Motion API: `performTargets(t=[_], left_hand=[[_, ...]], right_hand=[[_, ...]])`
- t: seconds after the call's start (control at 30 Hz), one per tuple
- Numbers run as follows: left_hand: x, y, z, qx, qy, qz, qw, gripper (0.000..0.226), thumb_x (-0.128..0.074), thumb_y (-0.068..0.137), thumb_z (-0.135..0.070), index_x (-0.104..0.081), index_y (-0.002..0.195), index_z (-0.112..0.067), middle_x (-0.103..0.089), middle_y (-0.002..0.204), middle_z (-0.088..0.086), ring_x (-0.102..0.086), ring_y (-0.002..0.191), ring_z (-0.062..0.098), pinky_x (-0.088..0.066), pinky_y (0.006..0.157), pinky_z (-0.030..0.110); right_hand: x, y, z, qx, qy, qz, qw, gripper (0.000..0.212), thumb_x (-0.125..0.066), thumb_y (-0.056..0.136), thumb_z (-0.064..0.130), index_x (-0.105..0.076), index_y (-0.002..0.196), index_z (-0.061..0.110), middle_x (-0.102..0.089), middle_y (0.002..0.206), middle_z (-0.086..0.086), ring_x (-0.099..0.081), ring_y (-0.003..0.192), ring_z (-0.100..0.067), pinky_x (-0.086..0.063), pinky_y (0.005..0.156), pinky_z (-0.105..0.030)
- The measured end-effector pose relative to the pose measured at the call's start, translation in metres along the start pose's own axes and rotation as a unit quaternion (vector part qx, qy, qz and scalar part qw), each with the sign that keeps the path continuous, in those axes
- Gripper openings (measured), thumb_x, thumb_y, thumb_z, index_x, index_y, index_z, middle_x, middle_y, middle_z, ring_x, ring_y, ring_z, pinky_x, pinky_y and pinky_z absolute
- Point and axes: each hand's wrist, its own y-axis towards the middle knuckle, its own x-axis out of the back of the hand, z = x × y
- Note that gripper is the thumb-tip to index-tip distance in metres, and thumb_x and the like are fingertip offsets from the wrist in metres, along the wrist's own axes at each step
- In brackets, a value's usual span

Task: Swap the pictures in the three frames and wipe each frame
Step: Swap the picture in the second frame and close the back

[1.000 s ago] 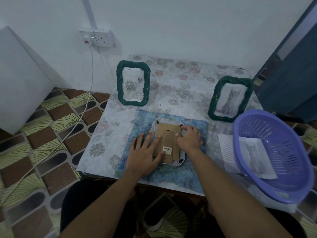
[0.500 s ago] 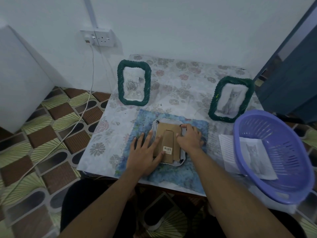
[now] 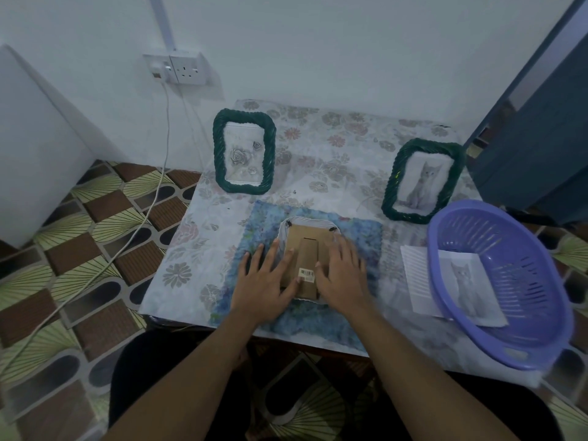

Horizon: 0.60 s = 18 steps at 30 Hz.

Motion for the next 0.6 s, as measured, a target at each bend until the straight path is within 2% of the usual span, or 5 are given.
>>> performTargets(t=[0.13,0.27,0.43,0.6], left_hand=[[-0.001,0.0,0.0,-0.001,-0.003,-0.01,1.0,0.069,-0.012,0.093,-0.071,-0.007,0.155,-0.042,-0.002,0.166,-0.002,-0.004,0.152,0.028,-0.003,0.121,0.051],[-0.002,0.0,0.0,-0.001,-0.006,-0.013,1.0,0.07,-0.013,0.093,-0.071,-0.008,0.155,-0.041,-0.002,0.166,-0.002,-0.004,0.152,0.028,-0.002,0.121,0.051],[0.0,0.0,0.002,-0.001,-0.022,-0.004,1.0,0.067,-0.018,0.094,-0.071,-0.009,0.155,-0.044,0.002,0.165,-0.006,0.001,0.152,0.024,0.002,0.121,0.049],[0.008,0.002,0.016,-0.029,-0.147,0.019,0.988,0.079,-0.027,0.078,-0.075,-0.03,0.15,-0.042,-0.005,0.164,-0.008,0.001,0.152,0.017,0.006,0.12,0.042]], right_hand=[[-0.012,-0.015,-0.005,0.031,-0.025,0.03,0.999,0.056,-0.028,0.102,0.042,-0.019,0.155,0.028,-0.006,0.166,-0.002,0.001,0.152,-0.019,-0.011,0.12,-0.048],[-0.018,-0.021,-0.008,0.04,-0.047,0.044,0.997,0.064,-0.008,0.095,0.051,-0.005,0.157,0.036,0.0,0.167,0.0,0.007,0.153,-0.02,-0.007,0.121,-0.047],[-0.019,-0.021,-0.01,0.043,-0.055,0.042,0.997,0.056,-0.019,0.102,0.047,-0.007,0.156,0.041,0.0,0.167,0.0,0.008,0.152,-0.02,-0.005,0.121,-0.046],[-0.018,-0.022,-0.01,0.042,-0.05,0.036,0.997,0.054,-0.024,0.104,0.045,-0.009,0.156,0.041,-0.001,0.167,0.001,0.007,0.153,-0.019,-0.005,0.121,-0.045]])
